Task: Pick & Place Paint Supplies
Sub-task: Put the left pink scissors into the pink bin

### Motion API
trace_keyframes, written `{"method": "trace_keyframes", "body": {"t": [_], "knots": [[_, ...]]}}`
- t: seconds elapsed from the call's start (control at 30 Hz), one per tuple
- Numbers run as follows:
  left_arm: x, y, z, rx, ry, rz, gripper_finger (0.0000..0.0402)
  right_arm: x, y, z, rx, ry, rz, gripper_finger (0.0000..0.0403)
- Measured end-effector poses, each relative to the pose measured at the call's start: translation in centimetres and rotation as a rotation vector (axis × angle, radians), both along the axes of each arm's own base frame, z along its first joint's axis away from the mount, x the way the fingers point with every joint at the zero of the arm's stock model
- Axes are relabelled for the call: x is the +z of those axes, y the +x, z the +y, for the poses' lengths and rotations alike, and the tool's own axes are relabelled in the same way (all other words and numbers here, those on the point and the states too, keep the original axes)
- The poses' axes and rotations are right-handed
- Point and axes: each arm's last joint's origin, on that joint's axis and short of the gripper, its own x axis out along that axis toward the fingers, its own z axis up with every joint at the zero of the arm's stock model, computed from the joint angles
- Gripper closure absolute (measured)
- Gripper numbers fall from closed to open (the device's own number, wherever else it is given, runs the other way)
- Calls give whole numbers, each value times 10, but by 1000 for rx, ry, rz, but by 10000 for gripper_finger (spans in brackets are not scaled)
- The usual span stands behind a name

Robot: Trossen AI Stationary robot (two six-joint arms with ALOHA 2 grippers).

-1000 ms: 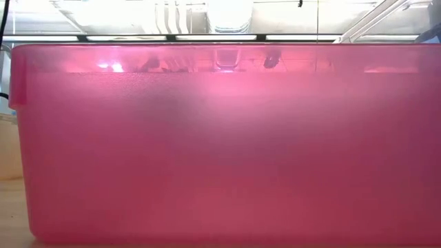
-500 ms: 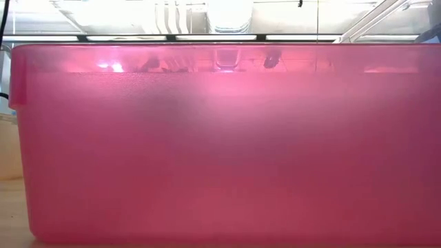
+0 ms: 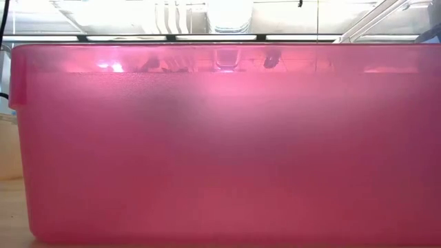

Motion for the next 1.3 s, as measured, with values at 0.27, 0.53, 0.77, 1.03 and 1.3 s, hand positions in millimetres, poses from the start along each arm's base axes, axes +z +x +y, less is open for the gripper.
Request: {"method": "trace_keyframes", "body": {"t": [0.27, 0.53, 0.77, 1.03, 1.3], "knots": [[1, 0, 0, -2, 0, -6, 326, -9, 1, -4, -27, 35, 27, 395], [0, 0, 0, -4, 0, -3, 326, 12, -4, -5, 6, -8, -84, 395], [-4, -2, 1, -2, 20, 46, 326, 16, -8, -4, 24, -73, -149, 395], [-3, -19, 11, 86, 54, 144, 326, 30, -35, -3, 85, -165, -365, 395], [-12, -37, 20, 164, 30, 290, 326, 19, -51, -15, 202, -97, -486, 395]]}}
